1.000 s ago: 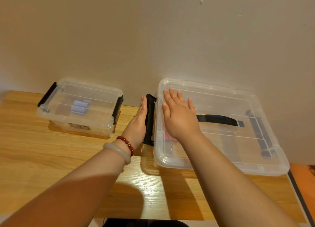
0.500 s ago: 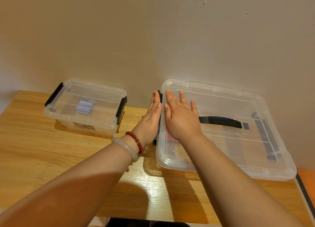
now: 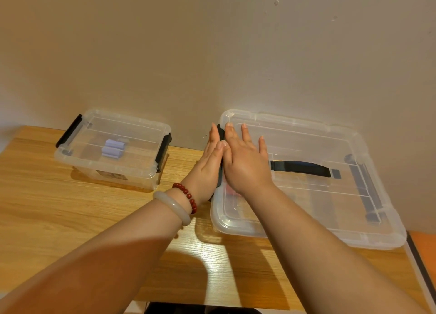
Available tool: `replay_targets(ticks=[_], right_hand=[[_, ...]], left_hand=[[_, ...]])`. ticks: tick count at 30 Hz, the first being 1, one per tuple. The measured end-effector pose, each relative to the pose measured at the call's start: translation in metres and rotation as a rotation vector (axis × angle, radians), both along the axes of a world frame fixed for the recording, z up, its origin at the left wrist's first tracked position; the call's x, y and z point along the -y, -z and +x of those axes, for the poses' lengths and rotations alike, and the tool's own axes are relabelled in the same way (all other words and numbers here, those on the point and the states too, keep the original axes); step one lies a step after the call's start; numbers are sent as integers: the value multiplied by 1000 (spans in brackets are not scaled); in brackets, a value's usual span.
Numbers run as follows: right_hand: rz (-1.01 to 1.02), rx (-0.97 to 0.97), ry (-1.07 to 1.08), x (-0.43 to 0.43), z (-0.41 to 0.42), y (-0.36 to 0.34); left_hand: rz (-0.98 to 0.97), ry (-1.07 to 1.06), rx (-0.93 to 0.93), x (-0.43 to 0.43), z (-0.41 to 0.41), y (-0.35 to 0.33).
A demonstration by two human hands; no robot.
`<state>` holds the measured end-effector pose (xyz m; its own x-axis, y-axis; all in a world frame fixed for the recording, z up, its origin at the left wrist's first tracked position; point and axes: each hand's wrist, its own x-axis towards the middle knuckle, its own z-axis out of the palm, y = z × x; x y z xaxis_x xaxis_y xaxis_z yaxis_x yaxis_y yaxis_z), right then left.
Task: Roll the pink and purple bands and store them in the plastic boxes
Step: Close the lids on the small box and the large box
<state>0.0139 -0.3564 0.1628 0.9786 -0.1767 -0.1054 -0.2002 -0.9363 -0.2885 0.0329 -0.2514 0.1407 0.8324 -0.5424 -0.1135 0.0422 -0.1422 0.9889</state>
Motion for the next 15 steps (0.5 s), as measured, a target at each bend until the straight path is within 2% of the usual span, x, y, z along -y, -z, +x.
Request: replay_targets(ticks=[7, 15], right_hand=[[-4, 0, -9, 1, 0, 0], [137, 87, 44, 7, -5, -7]], left_hand=[[40, -1, 15, 1, -1, -1], [238, 65, 133, -1, 5, -8]])
